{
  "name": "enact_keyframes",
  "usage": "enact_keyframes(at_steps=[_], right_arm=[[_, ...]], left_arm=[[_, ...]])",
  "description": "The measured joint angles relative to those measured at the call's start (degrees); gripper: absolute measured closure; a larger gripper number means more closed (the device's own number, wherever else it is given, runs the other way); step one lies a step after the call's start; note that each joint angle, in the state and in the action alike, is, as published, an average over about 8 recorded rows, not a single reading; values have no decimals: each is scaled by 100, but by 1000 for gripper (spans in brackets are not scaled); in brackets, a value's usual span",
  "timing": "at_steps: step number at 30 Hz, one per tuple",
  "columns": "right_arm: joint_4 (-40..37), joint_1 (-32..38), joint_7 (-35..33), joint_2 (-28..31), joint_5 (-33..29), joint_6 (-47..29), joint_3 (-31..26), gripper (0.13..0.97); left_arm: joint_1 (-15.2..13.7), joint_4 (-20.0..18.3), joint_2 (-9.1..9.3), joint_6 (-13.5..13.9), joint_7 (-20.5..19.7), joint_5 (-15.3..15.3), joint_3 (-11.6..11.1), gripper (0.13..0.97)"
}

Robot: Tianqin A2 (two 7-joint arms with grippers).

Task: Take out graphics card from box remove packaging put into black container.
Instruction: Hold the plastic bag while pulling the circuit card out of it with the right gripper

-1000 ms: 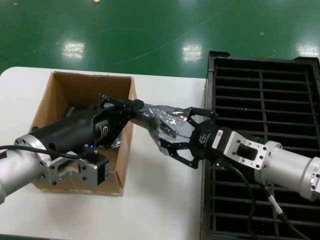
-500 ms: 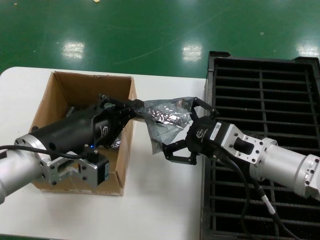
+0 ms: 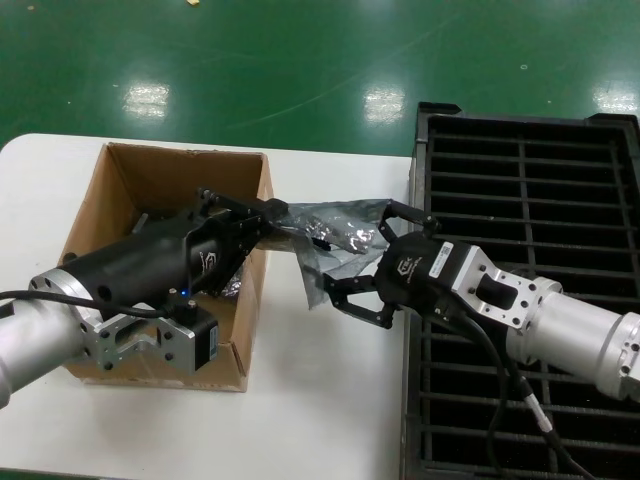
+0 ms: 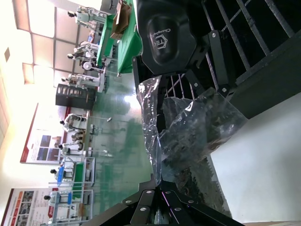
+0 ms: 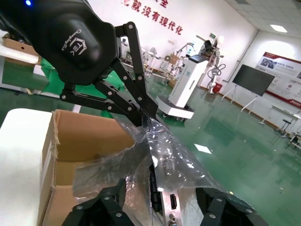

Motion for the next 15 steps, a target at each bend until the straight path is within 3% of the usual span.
enact_keyframes(at_steps=[5,13,15], right_arm=[[59,-36,49,72,74,-72,20,589],[-3,-43,12,145,182,-161,49,752],[-49,-23,-2,144,202,-177,53,752]], left_arm=[[0,0,0,0,0,0,0,957],[0,0,0,0,0,0,0,957],[0,0,0,0,0,0,0,957]])
